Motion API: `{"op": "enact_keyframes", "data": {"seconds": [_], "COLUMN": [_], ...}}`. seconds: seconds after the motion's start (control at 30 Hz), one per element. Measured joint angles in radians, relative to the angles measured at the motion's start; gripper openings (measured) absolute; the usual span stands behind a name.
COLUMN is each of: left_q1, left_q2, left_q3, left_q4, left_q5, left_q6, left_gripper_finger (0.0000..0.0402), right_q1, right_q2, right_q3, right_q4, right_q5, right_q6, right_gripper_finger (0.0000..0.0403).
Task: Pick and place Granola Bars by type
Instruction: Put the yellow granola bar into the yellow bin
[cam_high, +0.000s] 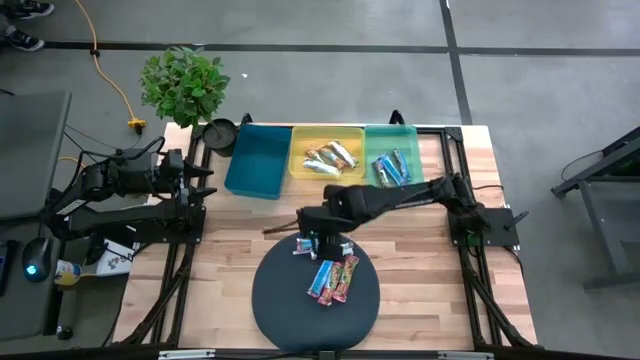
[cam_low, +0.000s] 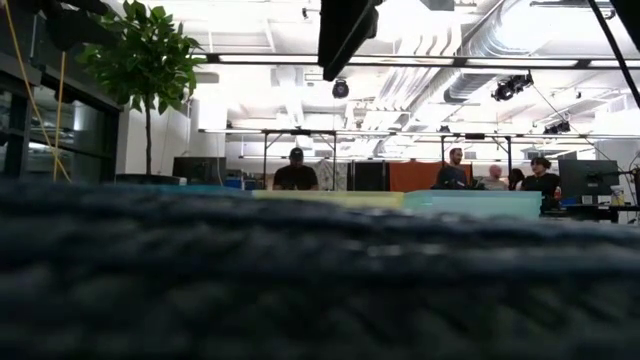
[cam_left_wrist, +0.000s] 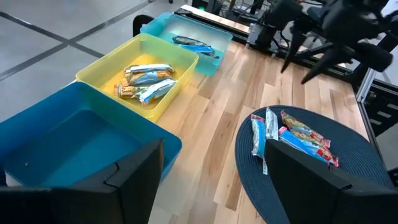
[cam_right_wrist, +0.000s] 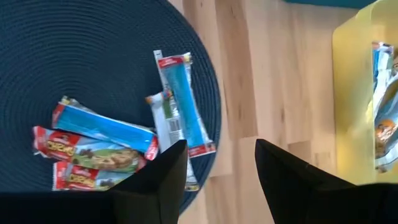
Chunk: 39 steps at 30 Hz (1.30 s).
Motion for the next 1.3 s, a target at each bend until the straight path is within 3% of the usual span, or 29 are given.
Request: {"op": "enact_keyframes", "data": {"seconds": [0.17, 0.33, 0.63, 0.87, 1.13, 1.3], "left_q1": [0.000, 0.000, 0.000, 0.000, 0.000, 0.000], "left_q2": [0.000, 0.000, 0.000, 0.000, 0.000, 0.000], "left_q3": [0.000, 0.000, 0.000, 0.000, 0.000, 0.000], "left_q4": [0.000, 0.001, 0.000, 0.000, -0.017, -0.017], "left_q5": [0.000, 0.000, 0.002, 0.005, 0.006, 0.006], "left_q6": [0.000, 0.000, 0.000, 0.000, 0.000, 0.000], "left_gripper_finger": [0.0273, 0.0273, 0.0273, 0.0273, 0.0273, 0.0273], "right_q1": [0.032, 0.047, 0.067, 0.068, 0.087, 0.099], "right_q2": [0.011, 0.013, 0.014, 0.011, -0.022, -0.142], "right_q3": [-0.038, -0.141, -0.308, -0.359, -0.371, -0.571], "right_q4": [0.013, 0.043, 0.070, 0.095, 0.105, 0.209], "right_q5": [-0.004, -0.080, -0.161, -0.204, -0.138, -0.096], "right_q6": [0.074, 0.128, 0.166, 0.171, 0.164, 0.230], "right_gripper_finger": [0.0174, 0.0174, 0.0174, 0.0174, 0.0174, 0.0174]}}
